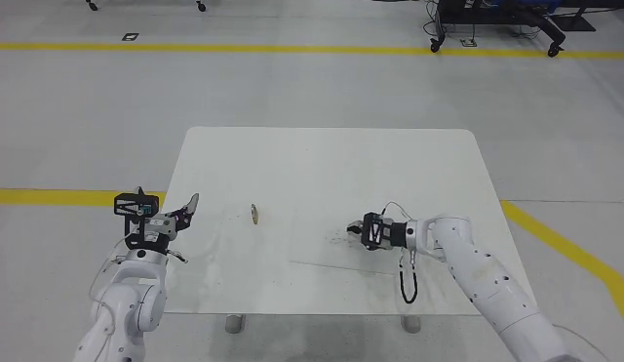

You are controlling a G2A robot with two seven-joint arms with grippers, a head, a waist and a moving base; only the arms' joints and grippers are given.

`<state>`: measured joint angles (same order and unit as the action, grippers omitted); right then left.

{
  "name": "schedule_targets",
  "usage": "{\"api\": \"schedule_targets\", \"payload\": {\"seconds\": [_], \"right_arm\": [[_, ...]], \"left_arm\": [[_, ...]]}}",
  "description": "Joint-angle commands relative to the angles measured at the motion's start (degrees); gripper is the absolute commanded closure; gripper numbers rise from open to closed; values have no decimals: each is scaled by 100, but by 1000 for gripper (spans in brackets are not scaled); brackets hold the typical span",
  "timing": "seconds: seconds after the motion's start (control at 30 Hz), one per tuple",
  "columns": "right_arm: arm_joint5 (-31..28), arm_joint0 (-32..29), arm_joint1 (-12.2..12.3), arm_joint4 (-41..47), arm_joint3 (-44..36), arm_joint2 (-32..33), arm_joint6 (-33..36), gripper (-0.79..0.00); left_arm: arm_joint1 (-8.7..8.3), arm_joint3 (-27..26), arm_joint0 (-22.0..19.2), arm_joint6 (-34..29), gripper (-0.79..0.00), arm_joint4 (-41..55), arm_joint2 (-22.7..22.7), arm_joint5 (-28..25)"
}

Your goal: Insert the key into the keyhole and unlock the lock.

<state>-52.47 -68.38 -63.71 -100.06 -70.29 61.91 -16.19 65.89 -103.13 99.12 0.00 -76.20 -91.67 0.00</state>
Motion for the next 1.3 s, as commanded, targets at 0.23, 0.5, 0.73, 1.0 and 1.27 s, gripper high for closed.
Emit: {"api": "schedule_targets", "payload": {"seconds": [0.23,0.5,0.73,1.0,1.27], "right_arm": [[-119,-252,77,905,-257,367,-484,0],[-553,-264,96,3186,274,316,-1091,0],[-553,-175,152,4212,560,91,-993,0],[-553,-175,152,4212,560,91,-993,0],[-553,-175,152,4212,560,91,-993,0]], "left_arm": [[0,0,0,0,-785,0,0,0],[0,0,0,0,-785,0,0,0],[0,0,0,0,-785,0,0,0],[0,0,0,0,-785,0,0,0],[42,57,-338,-944,-785,2283,175,-1363]]}}
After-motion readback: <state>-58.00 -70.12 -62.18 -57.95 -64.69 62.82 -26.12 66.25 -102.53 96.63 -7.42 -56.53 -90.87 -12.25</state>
